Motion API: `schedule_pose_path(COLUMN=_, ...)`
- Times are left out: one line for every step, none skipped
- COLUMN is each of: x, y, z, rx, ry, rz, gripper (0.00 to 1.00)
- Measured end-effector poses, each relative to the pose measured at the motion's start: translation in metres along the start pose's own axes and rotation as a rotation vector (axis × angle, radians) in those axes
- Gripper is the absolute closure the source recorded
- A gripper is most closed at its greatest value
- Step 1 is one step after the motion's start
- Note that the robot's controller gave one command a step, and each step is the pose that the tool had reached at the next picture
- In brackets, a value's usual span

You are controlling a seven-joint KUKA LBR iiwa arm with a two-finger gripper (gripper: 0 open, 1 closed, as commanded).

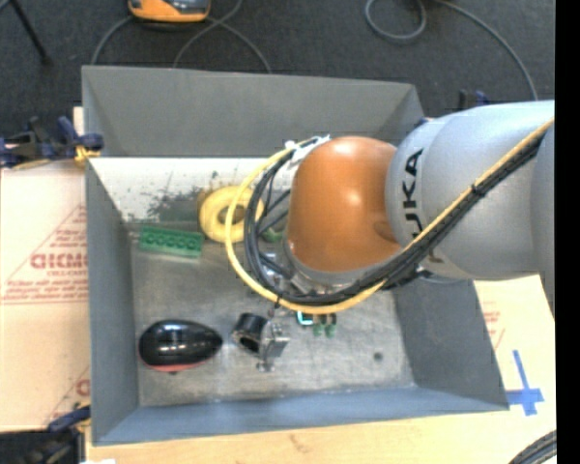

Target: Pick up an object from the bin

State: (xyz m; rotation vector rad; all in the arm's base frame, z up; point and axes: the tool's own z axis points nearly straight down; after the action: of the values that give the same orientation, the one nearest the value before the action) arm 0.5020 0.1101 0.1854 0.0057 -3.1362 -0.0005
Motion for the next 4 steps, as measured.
schedule_pose_path(x=-0.002, y=-0.001, z=-0.004, rx=-0.001, ry=-0.008, rz=0.003, gripper=0.0)
schedule_pose_path(x=-0.053, y=-0.032, z=0.079, rx=0.004, ry=0.018, rz=-0.383, gripper=1.0)
schedule_pose_path(x=-0.055, y=-0.035, z=0.079, rx=0.009, ry=0.003, rz=-0.379, gripper=1.0)
schedule_pose_path(x=-0.052, y=-0.033, z=0.077, rx=0.009, ry=-0.013, rz=-0.379, gripper=1.0)
